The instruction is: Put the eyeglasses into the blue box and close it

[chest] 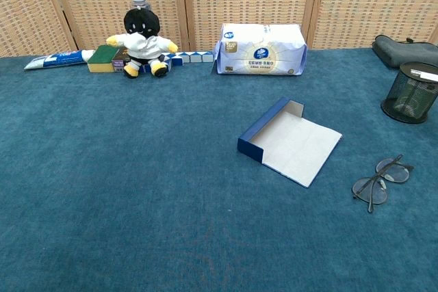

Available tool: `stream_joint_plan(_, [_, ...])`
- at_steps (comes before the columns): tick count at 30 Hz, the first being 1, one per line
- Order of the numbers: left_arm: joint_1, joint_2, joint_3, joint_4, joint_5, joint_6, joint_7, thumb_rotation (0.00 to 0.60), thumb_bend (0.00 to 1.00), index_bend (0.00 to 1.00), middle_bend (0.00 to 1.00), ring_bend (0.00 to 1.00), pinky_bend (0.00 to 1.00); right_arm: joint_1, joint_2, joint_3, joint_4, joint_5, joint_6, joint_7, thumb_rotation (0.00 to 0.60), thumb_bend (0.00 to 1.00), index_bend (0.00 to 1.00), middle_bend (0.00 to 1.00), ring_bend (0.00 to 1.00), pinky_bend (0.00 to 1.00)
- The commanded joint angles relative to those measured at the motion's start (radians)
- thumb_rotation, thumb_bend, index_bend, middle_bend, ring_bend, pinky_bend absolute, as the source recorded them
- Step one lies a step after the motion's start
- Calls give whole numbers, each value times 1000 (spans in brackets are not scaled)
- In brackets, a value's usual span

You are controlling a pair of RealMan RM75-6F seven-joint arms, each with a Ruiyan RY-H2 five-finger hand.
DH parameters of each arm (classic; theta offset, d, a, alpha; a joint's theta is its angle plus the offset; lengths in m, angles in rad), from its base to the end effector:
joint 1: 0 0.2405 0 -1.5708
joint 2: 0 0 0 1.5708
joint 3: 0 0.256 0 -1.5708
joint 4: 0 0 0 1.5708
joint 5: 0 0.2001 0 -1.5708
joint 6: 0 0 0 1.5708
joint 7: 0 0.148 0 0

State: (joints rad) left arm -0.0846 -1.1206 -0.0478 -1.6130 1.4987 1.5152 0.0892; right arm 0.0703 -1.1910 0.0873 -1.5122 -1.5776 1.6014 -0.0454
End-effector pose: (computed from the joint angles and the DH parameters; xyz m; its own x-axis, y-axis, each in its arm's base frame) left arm -0.3053 0.1836 0.1714 0.4727 -0.0261 0.8808 0.8810 -0.0055 -0.4730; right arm -0.3025 -0.1861 0.1706 0.4530 0.1496 0.8789 -0.8833 -0.0585 0.4652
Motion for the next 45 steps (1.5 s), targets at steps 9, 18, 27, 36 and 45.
stream_joint_plan(9, [-5, -12, -4, 11, -7, -8, 7, 600, 0, 0, 0, 0, 0, 15, 1, -24, -5, -23, -40, 6, 600, 0, 0, 0, 0, 6])
stream_joint_plan(18, [-12, -17, -8, 24, 3, -7, -2, 600, 0, 0, 0, 0, 0, 119, -46, -33, 67, -137, -123, -33, 600, 0, 66, 0, 0, 6])
stream_joint_plan(27, [-20, -21, -19, 27, -27, -28, -3, 600, 0, 0, 0, 0, 0, 307, -118, -66, 182, -284, -292, 61, 600, 127, 212, 0, 0, 6])
stream_joint_plan(36, [-20, -28, -22, 27, -33, -26, 14, 600, 0, 0, 0, 0, 0, 425, -243, -84, 327, -322, -416, 64, 600, 253, 338, 52, 0, 50])
stream_joint_plan(45, [-24, -27, -30, 24, -56, -37, 13, 600, 0, 0, 0, 0, 0, 486, -374, -117, 561, -323, -439, 71, 600, 340, 375, 73, 0, 76])
